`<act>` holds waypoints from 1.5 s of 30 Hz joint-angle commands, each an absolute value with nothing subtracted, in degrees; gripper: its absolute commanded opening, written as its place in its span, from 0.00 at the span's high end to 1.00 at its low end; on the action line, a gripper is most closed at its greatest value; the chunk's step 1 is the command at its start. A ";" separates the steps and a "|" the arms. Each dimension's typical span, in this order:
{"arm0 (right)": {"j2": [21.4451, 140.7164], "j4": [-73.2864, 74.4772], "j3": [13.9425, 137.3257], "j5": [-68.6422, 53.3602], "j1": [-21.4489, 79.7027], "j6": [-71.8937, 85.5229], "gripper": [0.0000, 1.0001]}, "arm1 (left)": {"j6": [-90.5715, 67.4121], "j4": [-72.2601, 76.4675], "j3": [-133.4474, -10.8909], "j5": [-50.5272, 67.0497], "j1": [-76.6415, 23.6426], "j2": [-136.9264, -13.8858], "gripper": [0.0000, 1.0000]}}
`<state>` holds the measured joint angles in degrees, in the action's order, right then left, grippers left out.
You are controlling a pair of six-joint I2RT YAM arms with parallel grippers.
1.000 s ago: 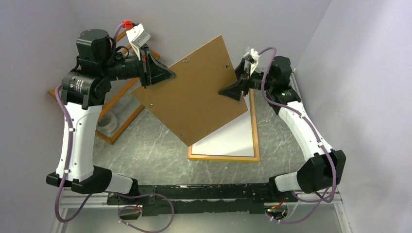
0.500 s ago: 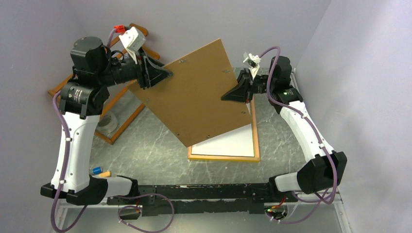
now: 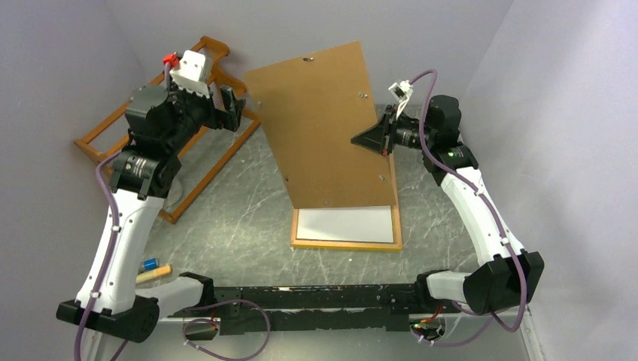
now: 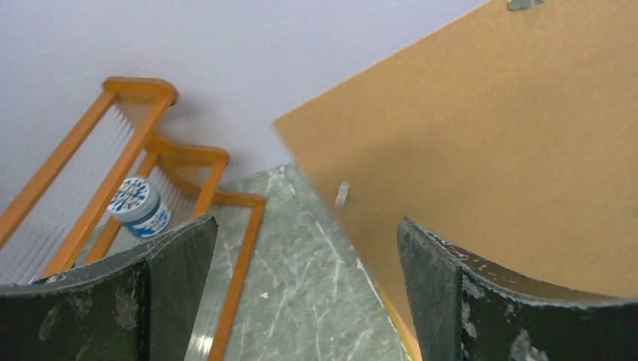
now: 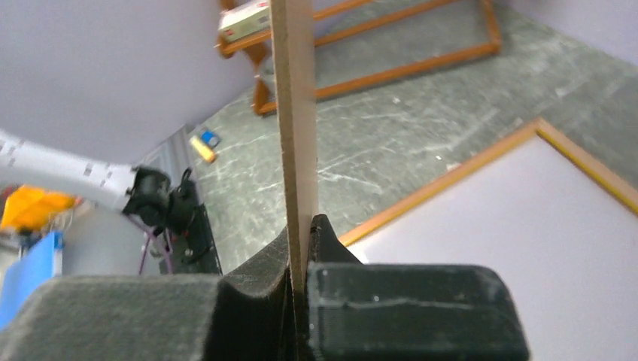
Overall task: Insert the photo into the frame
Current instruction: Turn over the photo frame item on the photo frame.
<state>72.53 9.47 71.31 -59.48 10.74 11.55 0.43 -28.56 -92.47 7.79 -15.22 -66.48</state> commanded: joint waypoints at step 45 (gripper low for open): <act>95.26 19.00 66.35 -58.27 -2.62 31.86 1.00 | -28.97 -27.88 -78.10 34.05 -15.29 -109.15 0.27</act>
<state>94.85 22.92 65.06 -53.58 -4.03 30.59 -27.35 -30.72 -75.77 30.39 -15.20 -107.42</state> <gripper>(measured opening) 0.033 0.770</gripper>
